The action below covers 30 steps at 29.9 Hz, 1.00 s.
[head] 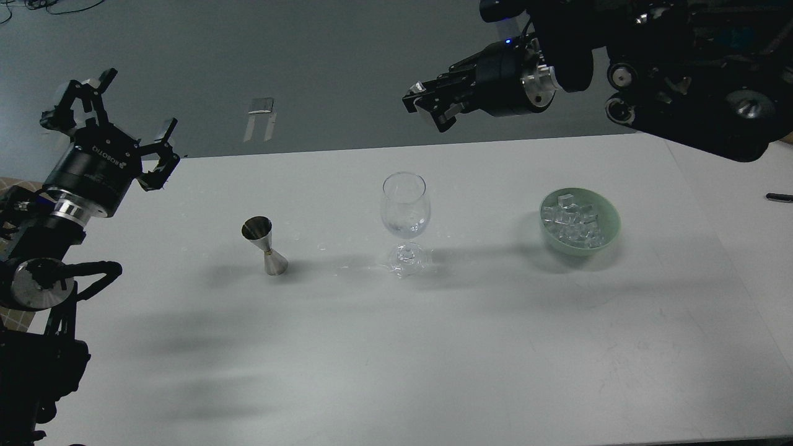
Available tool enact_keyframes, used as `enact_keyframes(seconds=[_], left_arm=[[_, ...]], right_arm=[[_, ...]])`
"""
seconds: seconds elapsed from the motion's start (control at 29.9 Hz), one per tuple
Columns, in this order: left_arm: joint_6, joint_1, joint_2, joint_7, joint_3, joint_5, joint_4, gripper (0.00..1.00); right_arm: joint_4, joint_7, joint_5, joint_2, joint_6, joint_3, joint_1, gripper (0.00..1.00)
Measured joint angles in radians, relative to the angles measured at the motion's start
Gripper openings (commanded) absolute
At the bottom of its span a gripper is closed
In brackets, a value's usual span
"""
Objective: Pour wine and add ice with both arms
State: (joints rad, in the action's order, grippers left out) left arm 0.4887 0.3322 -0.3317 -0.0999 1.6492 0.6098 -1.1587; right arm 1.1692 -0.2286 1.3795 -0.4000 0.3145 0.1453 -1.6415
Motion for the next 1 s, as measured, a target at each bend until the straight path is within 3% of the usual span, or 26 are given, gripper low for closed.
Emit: enact_keyframes(seconds=[0.37,0.64,0.8,1.0], left_arm=[[0.0,0.0,0.008,0.0,-0.014,0.002,0.0,0.98],[0.0,0.001,0.02,0.0,-0.019,0.002,0.0,0.98],[0.0,0.001,0.02,0.0,-0.02,0.002,0.0,0.98],[0.0,-0.002,0.02,0.0,-0.02,0.002,-0.001,0.98]], right_arm=[[-0.009,-0.011,-0.098,0.078,0.138,0.121,-0.038,0.0],[-0.056,-0.011,-0.103,0.12,0.153,0.132,-0.038,0.0],[-0.076,-0.011,-0.108,0.15,0.153,0.132,-0.032,0.12],[-0.087,-0.011,-0.11,0.165,0.152,0.133,-0.029,0.18]])
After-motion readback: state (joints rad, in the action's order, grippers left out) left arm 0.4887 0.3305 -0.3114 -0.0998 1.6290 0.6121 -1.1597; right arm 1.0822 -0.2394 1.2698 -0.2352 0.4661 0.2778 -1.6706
